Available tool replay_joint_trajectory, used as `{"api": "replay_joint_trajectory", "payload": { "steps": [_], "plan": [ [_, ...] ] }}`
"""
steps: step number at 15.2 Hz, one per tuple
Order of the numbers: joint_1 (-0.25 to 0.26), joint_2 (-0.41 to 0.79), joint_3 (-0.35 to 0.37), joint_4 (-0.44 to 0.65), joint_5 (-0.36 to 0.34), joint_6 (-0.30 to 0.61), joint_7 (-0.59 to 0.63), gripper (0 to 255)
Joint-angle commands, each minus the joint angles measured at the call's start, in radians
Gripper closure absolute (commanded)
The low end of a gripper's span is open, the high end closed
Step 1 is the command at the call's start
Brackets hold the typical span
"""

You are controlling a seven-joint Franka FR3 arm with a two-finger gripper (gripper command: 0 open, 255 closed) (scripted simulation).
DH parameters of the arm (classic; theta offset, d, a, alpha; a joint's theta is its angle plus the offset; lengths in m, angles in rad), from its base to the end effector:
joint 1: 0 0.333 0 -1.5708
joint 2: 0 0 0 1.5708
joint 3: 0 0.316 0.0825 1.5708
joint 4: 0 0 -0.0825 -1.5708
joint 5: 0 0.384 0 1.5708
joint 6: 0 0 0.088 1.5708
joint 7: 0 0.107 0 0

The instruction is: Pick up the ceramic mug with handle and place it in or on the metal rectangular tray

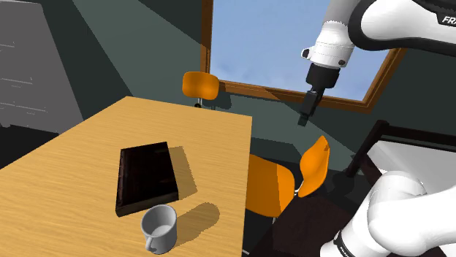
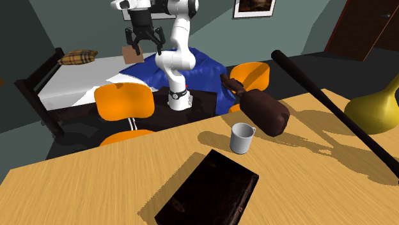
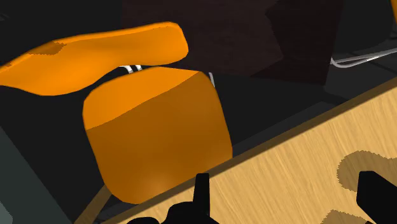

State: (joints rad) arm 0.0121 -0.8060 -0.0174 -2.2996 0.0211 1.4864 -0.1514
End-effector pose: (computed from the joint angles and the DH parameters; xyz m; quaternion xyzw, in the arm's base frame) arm 0.2929 -0.0011 0.6156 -0.9969 -0.0765 0.0024 0.0170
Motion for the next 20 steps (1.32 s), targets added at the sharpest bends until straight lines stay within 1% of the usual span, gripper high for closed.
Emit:
{"api": "replay_joint_trajectory", "payload": {
  "steps": [1,6,11,16,20],
  "plan": [
    [0.000,0.000,0.000,0.000,0.000,0.000,0.000,0],
    [0.028,0.037,0.096,-0.060,0.073,0.104,0.108,0],
    [0.055,0.108,0.195,-0.088,0.137,0.216,0.211,0],
    [0.076,0.213,0.295,-0.084,0.185,0.332,0.313,0],
    [0.086,0.319,0.374,-0.056,0.203,0.424,0.398,0]
  ]
}}
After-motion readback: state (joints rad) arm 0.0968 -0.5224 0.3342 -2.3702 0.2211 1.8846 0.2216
